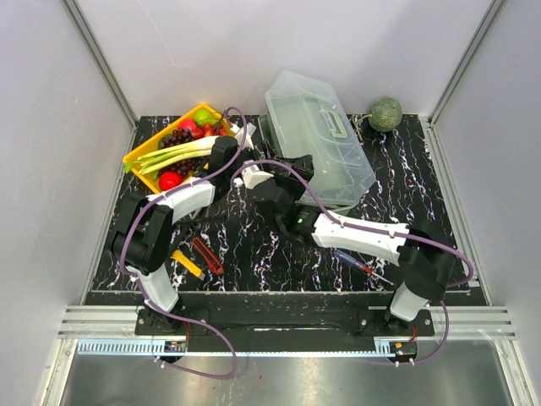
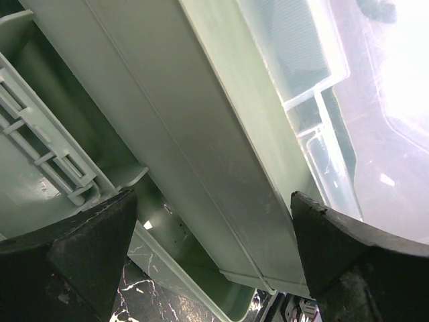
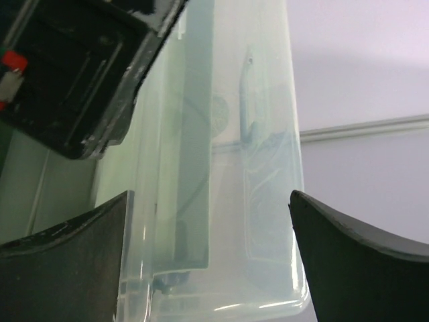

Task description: Pack the tool kit

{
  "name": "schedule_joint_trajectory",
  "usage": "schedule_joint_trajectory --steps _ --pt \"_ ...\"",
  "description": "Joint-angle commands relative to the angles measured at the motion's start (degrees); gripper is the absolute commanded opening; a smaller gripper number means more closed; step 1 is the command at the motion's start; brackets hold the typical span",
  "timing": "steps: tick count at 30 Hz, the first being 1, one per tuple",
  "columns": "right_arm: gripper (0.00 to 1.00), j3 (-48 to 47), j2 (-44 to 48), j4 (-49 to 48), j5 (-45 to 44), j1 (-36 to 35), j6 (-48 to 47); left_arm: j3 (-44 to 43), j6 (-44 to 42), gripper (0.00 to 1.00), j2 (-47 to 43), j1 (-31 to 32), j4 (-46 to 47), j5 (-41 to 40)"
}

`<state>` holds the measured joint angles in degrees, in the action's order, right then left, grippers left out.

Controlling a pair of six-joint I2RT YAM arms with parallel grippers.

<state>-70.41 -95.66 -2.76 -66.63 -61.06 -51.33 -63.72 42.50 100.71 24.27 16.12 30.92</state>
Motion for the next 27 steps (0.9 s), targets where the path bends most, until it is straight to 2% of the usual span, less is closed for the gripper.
schedule_joint_trajectory --steps 1,5,12,21,27 --pt "0.99 2.6 2.3 -28.2 -3.6 1.6 -17.8 1.0 -3.2 0.98 0.0 -0.7 -4.3 -2.3" --pt "0.99 2.8 2.1 -41.2 -2.9 2.4 -30.4 0.5 -3.0 0.98 -1.0 -1.2 -4.6 -2.1" --pt "0.99 1.5 3.8 -39.9 -2.4 5.4 -30.7 1.8 -1.9 0.99 -4.5 -3.1 -3.6 -2.1" --pt "0.99 2.0 8.3 -25.2 -1.7 10.2 -16.4 3.5 -0.1 0.96 -4.3 -3.4 -3.3 -3.7" --pt "0.99 1.8 10.5 -16.3 -0.9 12.0 -7.0 3.9 0.4 0.93 -4.6 -3.4 -8.1 -8.0"
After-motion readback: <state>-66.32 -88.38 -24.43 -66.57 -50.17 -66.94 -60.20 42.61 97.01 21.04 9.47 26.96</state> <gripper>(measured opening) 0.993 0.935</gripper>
